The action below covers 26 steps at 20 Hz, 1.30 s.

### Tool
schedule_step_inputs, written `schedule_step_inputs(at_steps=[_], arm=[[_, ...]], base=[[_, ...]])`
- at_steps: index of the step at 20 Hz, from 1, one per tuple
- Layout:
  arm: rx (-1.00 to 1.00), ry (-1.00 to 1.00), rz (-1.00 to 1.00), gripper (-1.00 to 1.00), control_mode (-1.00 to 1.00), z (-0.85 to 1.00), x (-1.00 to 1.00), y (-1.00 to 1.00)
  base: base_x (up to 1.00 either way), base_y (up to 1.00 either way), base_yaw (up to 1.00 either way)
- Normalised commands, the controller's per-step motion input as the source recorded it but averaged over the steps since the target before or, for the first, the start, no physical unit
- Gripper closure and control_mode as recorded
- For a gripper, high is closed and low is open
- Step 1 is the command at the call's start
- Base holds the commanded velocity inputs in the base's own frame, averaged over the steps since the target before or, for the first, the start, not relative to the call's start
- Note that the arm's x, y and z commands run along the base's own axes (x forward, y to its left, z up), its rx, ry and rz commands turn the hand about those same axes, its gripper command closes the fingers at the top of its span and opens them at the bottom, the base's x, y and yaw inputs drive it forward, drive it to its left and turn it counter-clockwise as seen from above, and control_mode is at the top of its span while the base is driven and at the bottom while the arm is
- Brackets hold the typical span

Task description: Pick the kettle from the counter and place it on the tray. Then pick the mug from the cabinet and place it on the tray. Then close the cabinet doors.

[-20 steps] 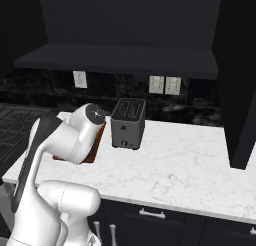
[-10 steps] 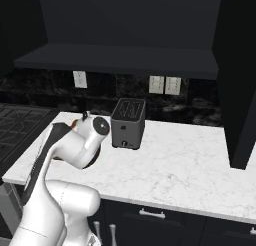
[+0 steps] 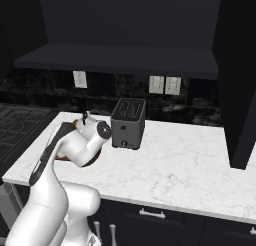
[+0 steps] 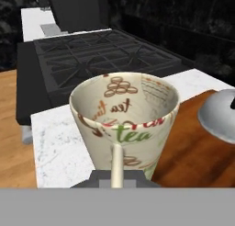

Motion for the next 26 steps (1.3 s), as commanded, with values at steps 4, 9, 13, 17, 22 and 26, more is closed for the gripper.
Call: schedule_step_inputs(at_steps=[4,9,13,17,22,26], arm=[[-0.02,0.01,0.00,1.00,-1.00,-0.23,0.32,0.06],[-0.02,0.07,0.04,1.00,-1.00,-0.20,0.25,0.04],[-0.02,0.01,0.04,1.00,-1.00,-0.28,0.23,0.08],[0.00,0.00,0.03,1.00,-1.00,-0.22,0.23,0.07],[0.00,0.00,0.02,1.00,-1.00,-0.24,0.25,0.08],[0.00,0.00,0.02,1.00,-1.00,-0.16,0.22,0.07]], base=[[0.00,0.00,0.00],[0.00,0.00,0.00],[0.00,0.00,0.00],[0.00,0.00,0.00],[0.00,0.00,0.00],[0.00,0.00,0.00]])
